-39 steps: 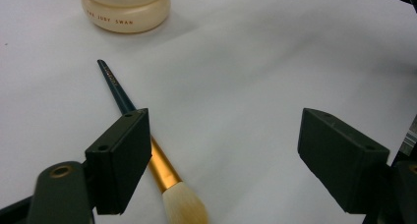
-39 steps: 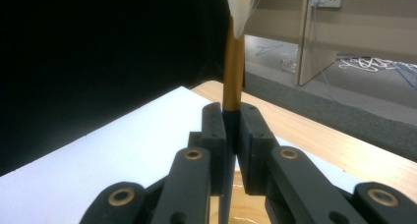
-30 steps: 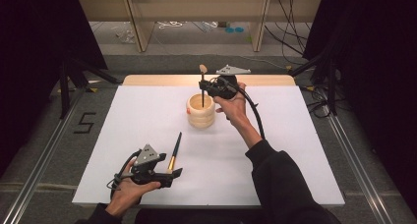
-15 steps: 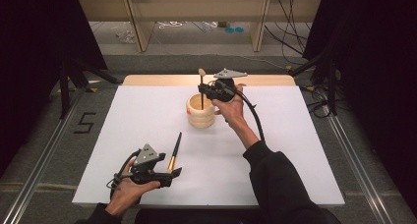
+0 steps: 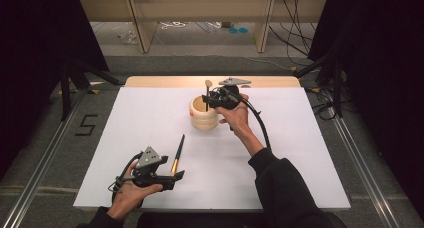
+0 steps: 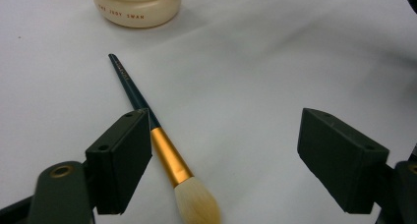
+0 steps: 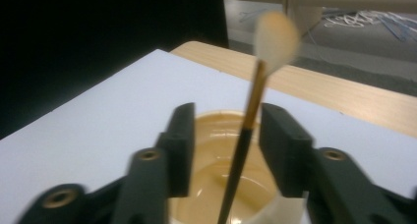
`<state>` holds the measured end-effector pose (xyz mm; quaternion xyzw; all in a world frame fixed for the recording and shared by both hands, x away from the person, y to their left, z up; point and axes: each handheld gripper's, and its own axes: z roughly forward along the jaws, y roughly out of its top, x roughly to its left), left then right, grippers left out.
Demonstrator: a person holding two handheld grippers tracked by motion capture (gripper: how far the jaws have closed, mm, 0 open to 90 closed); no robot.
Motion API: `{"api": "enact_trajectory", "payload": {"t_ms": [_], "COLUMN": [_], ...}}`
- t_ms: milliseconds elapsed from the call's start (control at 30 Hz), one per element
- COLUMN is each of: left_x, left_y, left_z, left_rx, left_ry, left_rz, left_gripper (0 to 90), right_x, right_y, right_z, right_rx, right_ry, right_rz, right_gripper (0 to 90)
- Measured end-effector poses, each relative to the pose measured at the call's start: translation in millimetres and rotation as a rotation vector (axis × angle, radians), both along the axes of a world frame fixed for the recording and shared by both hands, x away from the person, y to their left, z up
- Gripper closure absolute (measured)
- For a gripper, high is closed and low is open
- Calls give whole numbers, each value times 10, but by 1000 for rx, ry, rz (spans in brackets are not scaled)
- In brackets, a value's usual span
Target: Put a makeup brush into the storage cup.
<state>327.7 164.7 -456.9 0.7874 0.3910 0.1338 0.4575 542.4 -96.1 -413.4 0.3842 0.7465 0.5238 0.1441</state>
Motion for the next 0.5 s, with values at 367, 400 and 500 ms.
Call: {"api": "enact_trajectory", "payload": {"t_ms": [367,400,500], "left_x": [23,23,16], "left_y": [18,18,22], "left_z": [7,8,5], "left_rx": [22,18,17], "left_ry": [-32,-30,-7], "left_rz": [6,4,-4], "left_gripper": [205,205,205], "right_x": [-250,-279,-354], "right_y": [-254,-272,-320], "right_z": [127,138,160], "right_rx": [-36,-33,-35], "right_ry": [-34,-41,-54], "right_rz": [-30,-26,-18], "right_gripper": [312,311,289]}}
